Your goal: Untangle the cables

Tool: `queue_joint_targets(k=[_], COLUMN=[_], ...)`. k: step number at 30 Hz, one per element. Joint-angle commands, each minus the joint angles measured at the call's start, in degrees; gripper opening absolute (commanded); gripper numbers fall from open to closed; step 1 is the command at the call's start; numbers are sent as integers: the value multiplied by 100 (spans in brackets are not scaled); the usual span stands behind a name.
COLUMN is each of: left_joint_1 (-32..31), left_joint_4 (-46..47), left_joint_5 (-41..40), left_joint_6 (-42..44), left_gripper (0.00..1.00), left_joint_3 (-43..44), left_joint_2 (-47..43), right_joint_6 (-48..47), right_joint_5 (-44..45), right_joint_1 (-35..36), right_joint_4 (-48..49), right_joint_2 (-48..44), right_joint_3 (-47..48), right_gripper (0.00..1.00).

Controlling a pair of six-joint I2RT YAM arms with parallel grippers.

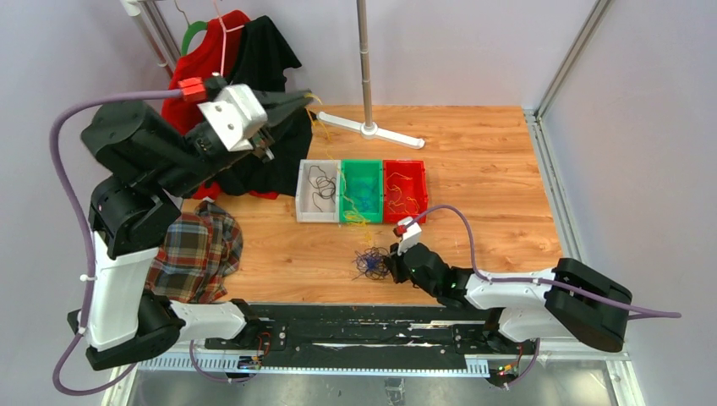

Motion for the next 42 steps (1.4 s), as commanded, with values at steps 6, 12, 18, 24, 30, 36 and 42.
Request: queue_joint_targets(k=[6, 12, 18, 24, 30, 36, 42], left_joint_1=[-18, -18, -18, -18, -18, -18, -18], left_joint_4=[4715, 5305, 5062, 4295, 3406, 3067, 2867], left_joint_5=[-1955, -1824, -1505, -140, 193, 568, 979], left_joint_6=[999, 1280, 1034, 164, -169, -567, -1017], left_gripper=[1, 1, 1, 1, 0, 0, 1], left_joint_3=[-414, 642, 368, -1556, -2265, -2765, -2730], left_joint_2=[-195, 259, 45, -917, -1233, -1422, -1251], right_joint_6=[-12, 29, -10, -640, -1038, -1156, -1468], right_joint_5=[597, 737, 921, 397, -453, -1303, -878], right_joint_1=[34, 33, 33, 34, 34, 42, 34], right_joint_4=[-648, -892, -1687, -1809, -2155, -1529, -1312], right_joint_2=[-21, 102, -261, -1480, -1852, -2239, -2361], right_joint_3=[-151, -114, 115, 1004, 2158, 2490, 2563], right_gripper=[0, 1, 1, 44, 68, 70, 70])
